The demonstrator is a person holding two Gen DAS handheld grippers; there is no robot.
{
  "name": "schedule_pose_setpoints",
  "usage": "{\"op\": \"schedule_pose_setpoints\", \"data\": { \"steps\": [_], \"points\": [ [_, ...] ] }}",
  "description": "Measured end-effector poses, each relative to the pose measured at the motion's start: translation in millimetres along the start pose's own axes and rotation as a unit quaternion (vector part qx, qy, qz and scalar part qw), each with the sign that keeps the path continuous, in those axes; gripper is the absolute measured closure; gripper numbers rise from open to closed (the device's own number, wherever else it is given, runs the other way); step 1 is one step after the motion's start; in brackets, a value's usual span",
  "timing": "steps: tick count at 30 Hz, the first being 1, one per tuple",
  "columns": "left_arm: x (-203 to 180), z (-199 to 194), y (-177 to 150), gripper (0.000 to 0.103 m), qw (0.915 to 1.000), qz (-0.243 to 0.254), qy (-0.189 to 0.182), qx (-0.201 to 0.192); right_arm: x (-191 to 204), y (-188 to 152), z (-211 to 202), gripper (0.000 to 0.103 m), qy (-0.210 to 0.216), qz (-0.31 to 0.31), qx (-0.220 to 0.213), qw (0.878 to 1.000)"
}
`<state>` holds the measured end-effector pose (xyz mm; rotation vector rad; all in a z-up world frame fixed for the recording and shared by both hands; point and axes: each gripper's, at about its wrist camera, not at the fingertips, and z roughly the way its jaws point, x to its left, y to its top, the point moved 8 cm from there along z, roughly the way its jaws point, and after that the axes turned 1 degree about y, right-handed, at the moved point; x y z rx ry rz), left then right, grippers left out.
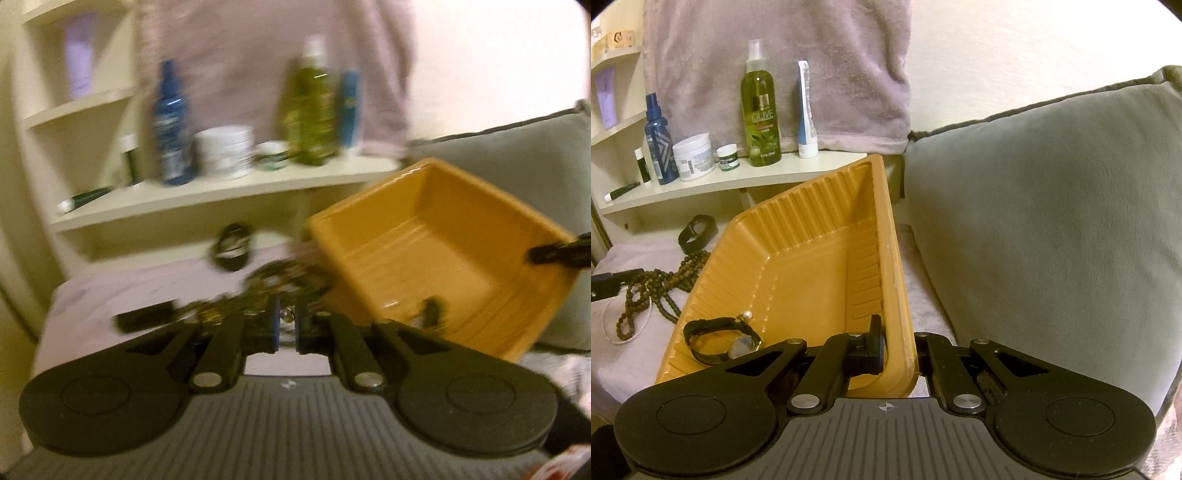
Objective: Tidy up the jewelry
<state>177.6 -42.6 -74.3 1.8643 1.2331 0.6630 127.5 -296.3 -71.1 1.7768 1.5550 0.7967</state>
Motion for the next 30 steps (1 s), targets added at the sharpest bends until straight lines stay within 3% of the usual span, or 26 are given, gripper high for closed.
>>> {"op": "schedule_pose_setpoints", "data": {
  "steps": [5,12,20,22,30],
  "points": [
    [-51.7,1.6,9.8,0.097,0.9984,0.018,-0.054,-0.007,0.2,-0.4,-0.1,0.099,0.001,0.003,-0.001,1.000],
    [-94.4,6.3,0.7,0.097,0.9944,0.041,-0.097,0.005,-0.2,-0.8,-0.2,0.099,0.002,0.005,0.000,1.000],
    [-106.4,11.7,-11.6,0.096,0.9933,0.050,-0.102,0.022,-0.4,-1.0,-0.3,0.099,0.002,0.006,-0.001,1.000],
    [-107.3,12.4,-12.4,0.091,0.9935,0.047,-0.101,0.021,-0.5,-0.9,-0.3,0.099,0.003,0.006,-0.001,1.000],
    [-91.1,1.3,-1.8,0.089,0.9960,0.027,-0.085,-0.002,-1.0,-1.5,0.1,0.099,0.002,0.005,0.000,1.000]
  ]
}}
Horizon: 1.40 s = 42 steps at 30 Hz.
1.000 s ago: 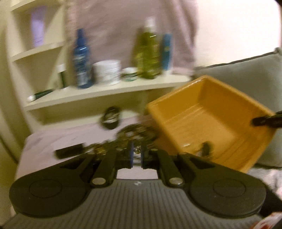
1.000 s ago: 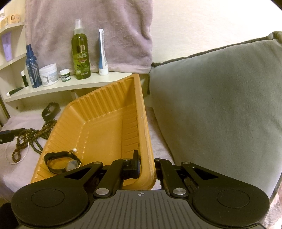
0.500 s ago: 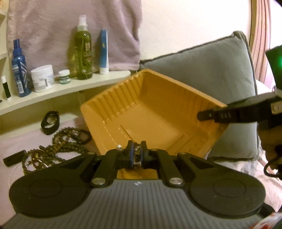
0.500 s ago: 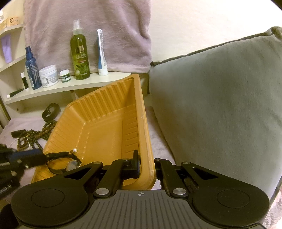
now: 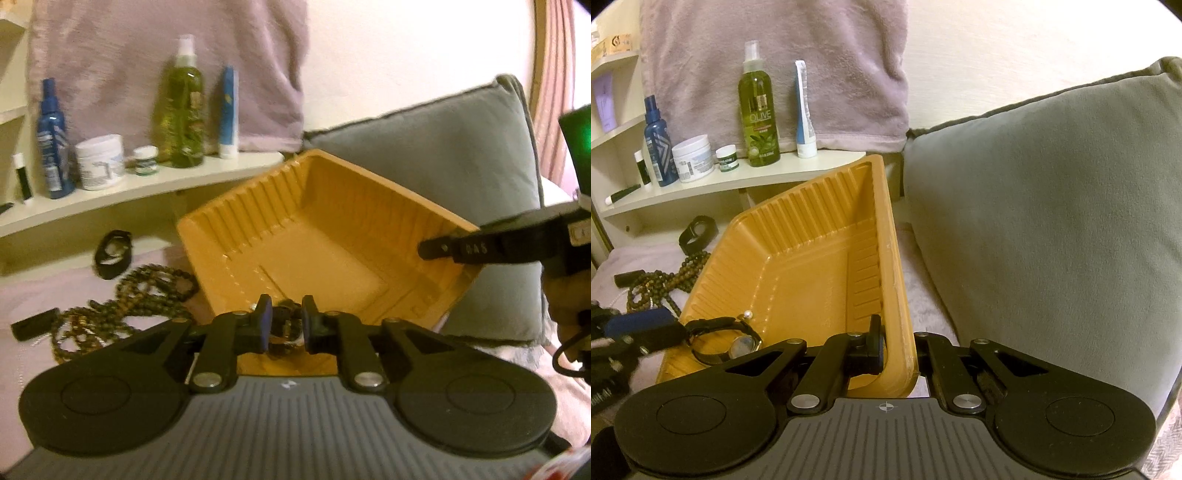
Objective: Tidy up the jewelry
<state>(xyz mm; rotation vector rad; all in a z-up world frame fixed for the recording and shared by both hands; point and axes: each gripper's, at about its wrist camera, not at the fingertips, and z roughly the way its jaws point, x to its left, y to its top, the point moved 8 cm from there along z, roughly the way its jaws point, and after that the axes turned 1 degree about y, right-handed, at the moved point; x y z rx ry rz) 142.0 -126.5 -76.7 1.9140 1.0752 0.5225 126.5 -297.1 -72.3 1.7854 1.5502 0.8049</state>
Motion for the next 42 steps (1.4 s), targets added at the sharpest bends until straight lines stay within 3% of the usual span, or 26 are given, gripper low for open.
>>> {"op": "schedule_pose_setpoints", "data": {
  "steps": [8,14,18,24,28,32,42],
  "points": [
    [61.2,-11.7,-7.8,0.089,0.9966,-0.033,0.075,-0.001,0.1,-0.7,0.8,0.099,-0.001,-0.001,0.001,1.000],
    [122.3,-11.4,-38.3,0.089,0.9854,-0.056,0.157,0.032,0.2,-0.5,2.5,0.099,-0.003,-0.002,0.002,1.000],
    [150.0,-6.0,-54.3,0.089,0.9791,-0.063,0.186,0.052,0.0,-0.8,2.7,0.099,-0.005,-0.005,0.004,1.000],
    [163.9,9.2,-72.6,0.087,0.9775,-0.059,0.185,0.082,-0.3,-0.7,4.0,0.099,-0.009,-0.006,0.008,1.000],
    [164.5,11.8,-73.1,0.088,0.9787,-0.052,0.182,0.080,-0.6,-0.7,4.5,0.099,-0.011,-0.007,0.009,1.000],
    [163.0,11.5,-69.3,0.096,0.9801,-0.038,0.174,0.087,-0.7,-0.5,4.0,0.099,-0.010,-0.007,0.009,1.000],
    [173.4,-20.5,-18.7,0.097,0.9824,-0.001,0.184,0.035,1.3,1.7,1.6,0.099,-0.005,-0.006,0.004,1.000]
  ]
}}
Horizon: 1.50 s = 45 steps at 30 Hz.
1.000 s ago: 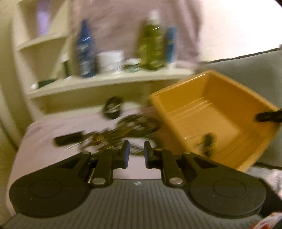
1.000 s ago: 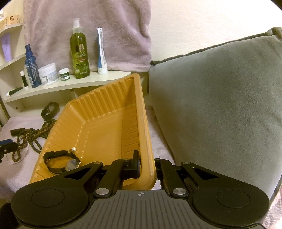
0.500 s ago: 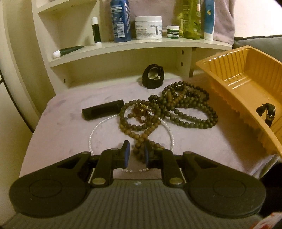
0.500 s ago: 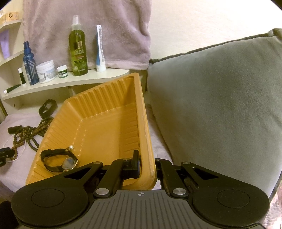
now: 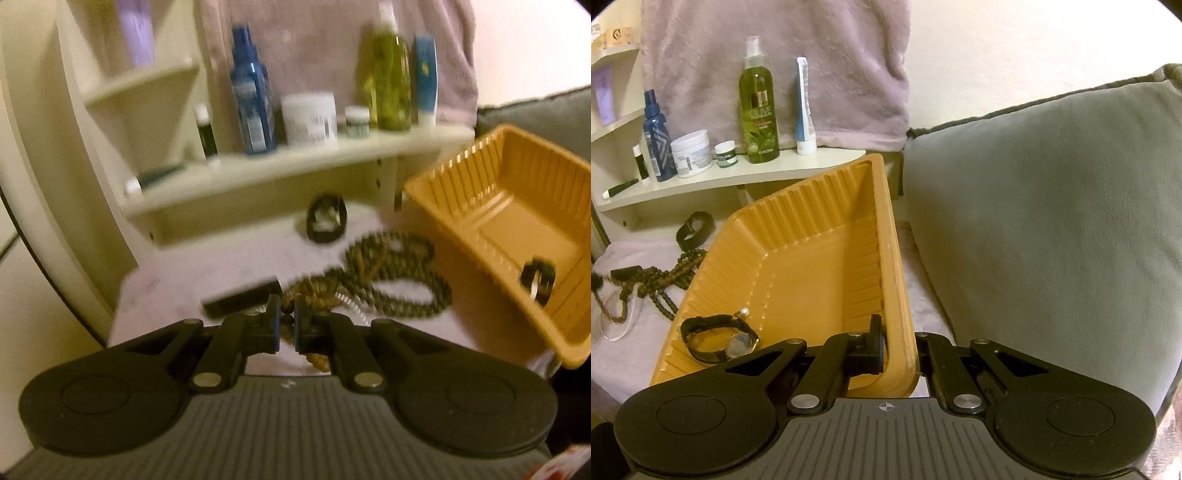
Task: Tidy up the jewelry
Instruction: 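Grasp the dark bead necklace with the left tool, then lift the bead necklace high and lower it into the orange tray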
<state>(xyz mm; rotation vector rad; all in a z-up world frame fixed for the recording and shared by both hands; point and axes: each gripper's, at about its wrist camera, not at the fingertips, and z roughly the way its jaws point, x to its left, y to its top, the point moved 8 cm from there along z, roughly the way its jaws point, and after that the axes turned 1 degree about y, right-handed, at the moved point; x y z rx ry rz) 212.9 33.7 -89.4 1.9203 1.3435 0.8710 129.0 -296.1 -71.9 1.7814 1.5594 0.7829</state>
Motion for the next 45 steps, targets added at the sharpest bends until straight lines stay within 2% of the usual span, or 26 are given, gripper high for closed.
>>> {"op": "schedule_pose_setpoints", "data": {
  "steps": [10,23,36,45],
  "points": [
    [16.7,-33.9,70.9,0.097,0.9976,0.023,-0.006,-0.064,0.9,0.2,-3.4,0.099,0.002,0.001,-0.006,1.000],
    [16.7,-69.7,139.6,0.097,0.9901,0.053,-0.007,-0.130,1.1,0.7,-3.4,0.099,0.003,0.002,-0.009,1.000],
    [9.2,-93.6,178.2,0.097,0.9836,0.069,-0.011,-0.166,1.4,1.6,-5.4,0.098,0.006,0.006,-0.014,1.000],
    [-4.4,-108.4,201.9,0.097,0.9793,0.074,-0.033,-0.186,1.2,2.1,-5.1,0.098,0.007,0.010,-0.016,1.000]
  ]
}}
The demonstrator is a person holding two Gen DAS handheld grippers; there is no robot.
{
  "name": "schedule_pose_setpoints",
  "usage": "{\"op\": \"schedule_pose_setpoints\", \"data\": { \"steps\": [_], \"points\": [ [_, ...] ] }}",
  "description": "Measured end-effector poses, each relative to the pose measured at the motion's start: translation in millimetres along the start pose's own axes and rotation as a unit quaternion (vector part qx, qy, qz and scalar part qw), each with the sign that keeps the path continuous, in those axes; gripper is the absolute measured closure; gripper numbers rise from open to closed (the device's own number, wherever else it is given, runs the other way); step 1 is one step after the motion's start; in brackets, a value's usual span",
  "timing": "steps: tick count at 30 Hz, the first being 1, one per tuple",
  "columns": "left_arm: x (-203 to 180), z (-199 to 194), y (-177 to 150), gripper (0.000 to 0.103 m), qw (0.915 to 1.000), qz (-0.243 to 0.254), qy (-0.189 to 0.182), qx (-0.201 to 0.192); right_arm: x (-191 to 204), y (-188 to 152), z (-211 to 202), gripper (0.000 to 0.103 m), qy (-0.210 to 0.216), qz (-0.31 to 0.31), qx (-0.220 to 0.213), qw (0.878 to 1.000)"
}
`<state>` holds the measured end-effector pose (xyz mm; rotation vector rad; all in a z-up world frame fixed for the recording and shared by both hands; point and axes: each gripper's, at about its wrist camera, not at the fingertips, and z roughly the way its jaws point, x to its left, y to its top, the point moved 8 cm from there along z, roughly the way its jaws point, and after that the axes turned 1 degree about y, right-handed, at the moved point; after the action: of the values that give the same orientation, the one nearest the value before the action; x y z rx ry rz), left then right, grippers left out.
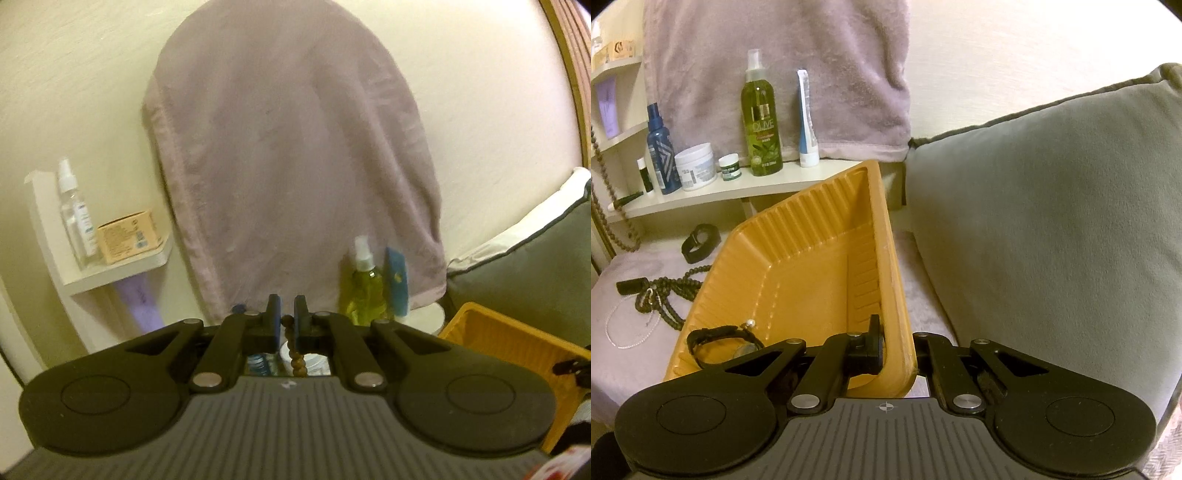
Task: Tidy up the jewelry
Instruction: 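Lift the bead necklace high and lower it into the orange tray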
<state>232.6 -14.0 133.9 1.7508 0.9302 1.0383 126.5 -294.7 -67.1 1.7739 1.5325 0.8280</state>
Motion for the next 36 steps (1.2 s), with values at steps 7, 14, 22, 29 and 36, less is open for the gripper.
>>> {"op": "schedule_pose_setpoints", "data": {
  "steps": [7,14,22,29,36],
  "points": [
    [-36.4,2.4,12.0,0.097,0.9989,-0.001,-0.046,-0.004,0.0,-0.2,0.0,0.098,0.001,0.001,-0.001,1.000],
    [-88.0,15.4,13.3,0.097,0.9945,-0.005,-0.105,-0.001,-0.9,0.8,-0.1,0.098,0.003,0.003,-0.002,1.000],
    [-136.9,43.7,-17.3,0.097,0.9867,-0.004,-0.156,0.046,-1.3,0.1,-0.9,0.098,0.005,0.008,-0.002,1.000],
    [-155.3,71.8,-60.5,0.097,0.9793,-0.017,-0.175,0.100,-2.5,0.0,0.8,0.098,0.005,0.010,0.001,1.000],
    [-157.4,91.1,-81.7,0.096,0.9726,-0.043,-0.185,0.133,-3.7,-0.6,2.4,0.098,0.005,0.010,0.002,1.000]
  ]
}}
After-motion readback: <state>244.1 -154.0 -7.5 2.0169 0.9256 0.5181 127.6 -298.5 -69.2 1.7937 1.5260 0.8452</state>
